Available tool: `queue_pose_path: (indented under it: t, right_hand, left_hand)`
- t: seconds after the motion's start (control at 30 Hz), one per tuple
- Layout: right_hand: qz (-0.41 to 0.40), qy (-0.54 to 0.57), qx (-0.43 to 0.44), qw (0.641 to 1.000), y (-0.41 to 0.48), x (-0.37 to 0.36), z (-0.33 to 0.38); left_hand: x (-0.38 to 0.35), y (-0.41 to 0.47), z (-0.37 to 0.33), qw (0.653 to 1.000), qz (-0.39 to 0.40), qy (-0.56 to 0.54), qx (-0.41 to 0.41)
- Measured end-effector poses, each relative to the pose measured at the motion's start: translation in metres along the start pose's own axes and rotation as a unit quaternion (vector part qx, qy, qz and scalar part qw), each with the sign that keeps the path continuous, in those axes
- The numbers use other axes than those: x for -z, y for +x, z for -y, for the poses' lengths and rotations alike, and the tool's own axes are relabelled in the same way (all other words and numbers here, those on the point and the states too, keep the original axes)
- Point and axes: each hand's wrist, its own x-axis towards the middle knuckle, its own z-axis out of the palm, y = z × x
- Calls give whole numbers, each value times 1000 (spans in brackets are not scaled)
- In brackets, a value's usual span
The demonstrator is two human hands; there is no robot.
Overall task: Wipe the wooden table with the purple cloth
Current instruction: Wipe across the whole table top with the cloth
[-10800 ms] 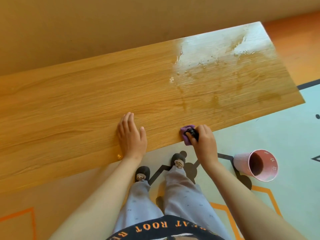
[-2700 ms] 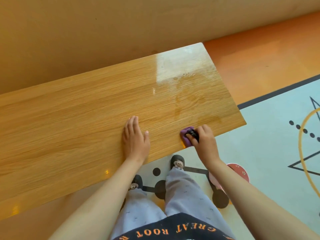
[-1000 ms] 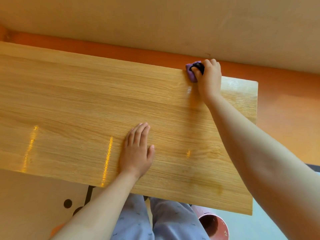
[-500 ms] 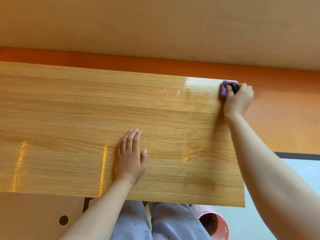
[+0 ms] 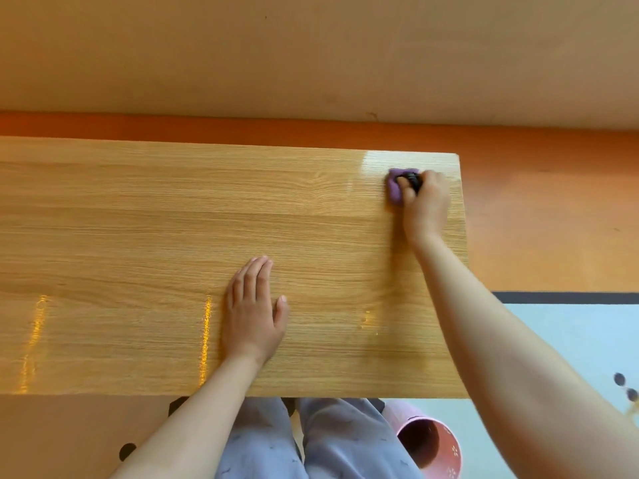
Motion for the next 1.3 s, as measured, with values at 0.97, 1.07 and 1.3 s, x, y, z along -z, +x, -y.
queue_pose_path:
  t: [0.97,1.07,1.3]
  right_hand:
    - [-33,-38,-65,997,-81,33,-26]
    - [10,-1,-14,1000,-119,3,20]
    - [34,-14,44,998,-147,-8,37]
  left_hand:
    - [-3,-1,2,1000,-12,4,-19]
    - [-3,-1,2,1000,-17,4,-21]
    - [-4,-2,2,999,-27,-1,-31]
